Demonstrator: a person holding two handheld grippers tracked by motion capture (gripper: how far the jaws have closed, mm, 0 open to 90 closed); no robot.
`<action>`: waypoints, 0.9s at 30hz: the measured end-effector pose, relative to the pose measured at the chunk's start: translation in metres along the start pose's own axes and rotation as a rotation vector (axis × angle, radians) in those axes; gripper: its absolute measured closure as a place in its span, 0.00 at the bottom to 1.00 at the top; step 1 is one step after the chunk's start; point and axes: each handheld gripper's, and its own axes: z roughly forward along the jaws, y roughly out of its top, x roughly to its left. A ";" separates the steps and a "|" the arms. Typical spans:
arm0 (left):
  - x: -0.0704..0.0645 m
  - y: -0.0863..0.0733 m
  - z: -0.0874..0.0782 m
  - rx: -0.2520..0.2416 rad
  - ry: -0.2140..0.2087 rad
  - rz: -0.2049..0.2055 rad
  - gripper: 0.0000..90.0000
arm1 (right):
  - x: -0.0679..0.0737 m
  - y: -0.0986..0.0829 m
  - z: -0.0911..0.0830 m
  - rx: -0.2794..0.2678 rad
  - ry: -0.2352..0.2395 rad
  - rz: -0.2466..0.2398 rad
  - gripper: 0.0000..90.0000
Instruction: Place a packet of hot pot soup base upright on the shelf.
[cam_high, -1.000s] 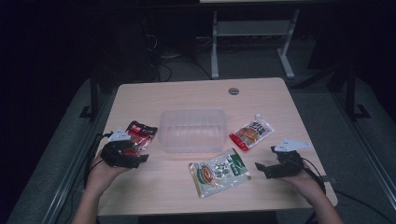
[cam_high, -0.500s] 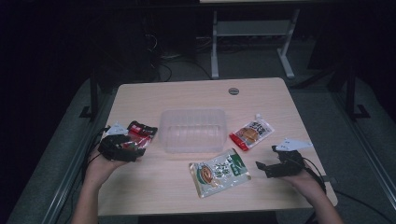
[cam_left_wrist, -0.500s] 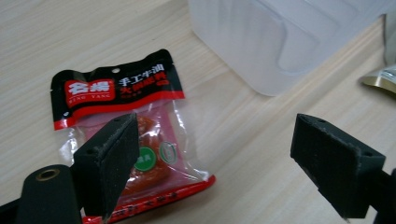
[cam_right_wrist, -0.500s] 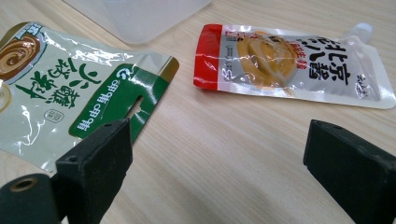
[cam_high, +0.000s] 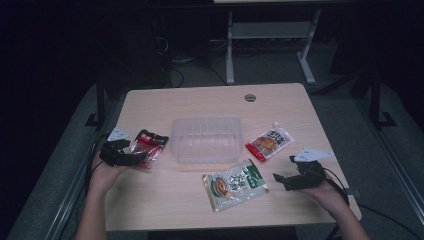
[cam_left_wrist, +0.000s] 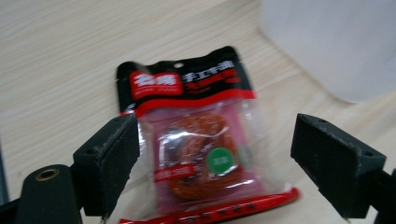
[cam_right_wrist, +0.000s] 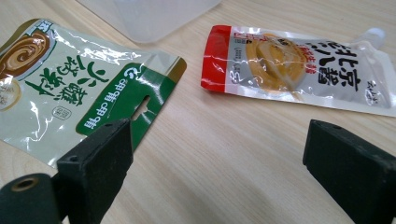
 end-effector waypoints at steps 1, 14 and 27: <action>0.001 -0.001 0.001 0.000 0.000 -0.008 0.17 | 0.001 0.000 0.001 -0.002 0.007 0.009 0.09; -0.002 -0.003 0.023 0.083 0.012 -0.036 0.13 | -0.002 -0.001 0.000 0.006 0.002 0.010 0.09; -0.004 -0.010 0.039 0.120 0.038 -0.040 0.12 | -0.002 -0.001 0.000 0.006 0.003 0.004 0.09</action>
